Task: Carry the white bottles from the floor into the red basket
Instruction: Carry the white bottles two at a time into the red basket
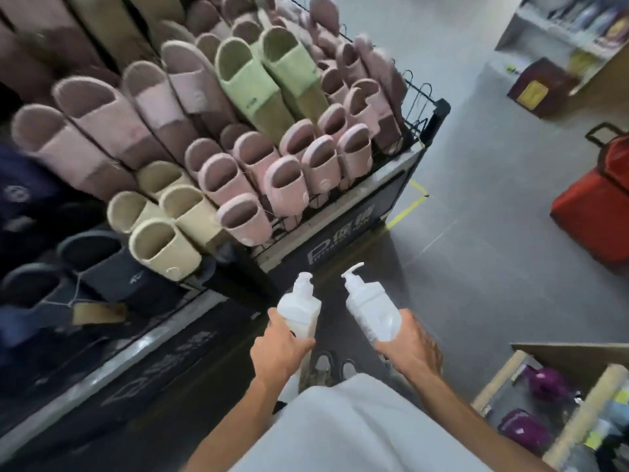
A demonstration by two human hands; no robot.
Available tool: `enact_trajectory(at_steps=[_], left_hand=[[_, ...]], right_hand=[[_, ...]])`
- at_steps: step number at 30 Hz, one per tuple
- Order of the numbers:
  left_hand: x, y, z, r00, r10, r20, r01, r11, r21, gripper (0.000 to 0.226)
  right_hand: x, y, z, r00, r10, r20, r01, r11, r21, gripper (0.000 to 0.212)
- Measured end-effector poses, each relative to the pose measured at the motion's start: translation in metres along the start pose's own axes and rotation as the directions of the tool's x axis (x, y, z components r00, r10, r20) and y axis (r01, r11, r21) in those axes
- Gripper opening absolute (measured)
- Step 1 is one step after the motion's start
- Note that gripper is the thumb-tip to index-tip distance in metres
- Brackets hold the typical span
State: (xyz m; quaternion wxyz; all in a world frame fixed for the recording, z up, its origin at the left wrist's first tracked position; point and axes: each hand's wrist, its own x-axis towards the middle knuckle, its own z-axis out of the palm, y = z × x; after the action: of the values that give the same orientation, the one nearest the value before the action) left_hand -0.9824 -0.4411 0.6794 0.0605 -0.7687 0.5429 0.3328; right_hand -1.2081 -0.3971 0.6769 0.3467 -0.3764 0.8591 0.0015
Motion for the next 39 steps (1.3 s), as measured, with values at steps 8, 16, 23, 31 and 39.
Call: enact_trajectory(at_steps=[8,16,23,31,39], left_hand=[[-0.037,-0.035,-0.015,0.943,-0.302,-0.141,0.276,0.945,-0.176,0.089],[-0.114,-0.078,0.016,0.767,-0.593,-0.247,0.469,0.78,-0.414,0.065],[-0.167,-0.13,0.036,0.591,-0.763,-0.262,0.568,0.624,-0.537,0.066],[-0.213,-0.205,0.065,0.49,-0.849,-0.199,0.571,0.485,-0.663,0.063],[-0.266,-0.294,0.077,0.348,-0.926,-0.145,0.599,0.339,-0.726,0.069]], right_hand=[[0.009,-0.037,-0.007,0.94,-0.283,0.19,0.309,0.943,-0.121,0.063],[-0.005,-0.065,0.003,0.779,-0.497,0.381,0.61,0.741,-0.281,0.05],[-0.048,-0.085,0.042,0.656,-0.547,0.52,0.747,0.572,-0.34,0.056],[-0.12,-0.114,0.094,0.561,-0.59,0.581,0.828,0.384,-0.408,0.063],[-0.214,-0.129,0.158,0.477,-0.594,0.648,0.871,0.223,-0.437,0.067]])
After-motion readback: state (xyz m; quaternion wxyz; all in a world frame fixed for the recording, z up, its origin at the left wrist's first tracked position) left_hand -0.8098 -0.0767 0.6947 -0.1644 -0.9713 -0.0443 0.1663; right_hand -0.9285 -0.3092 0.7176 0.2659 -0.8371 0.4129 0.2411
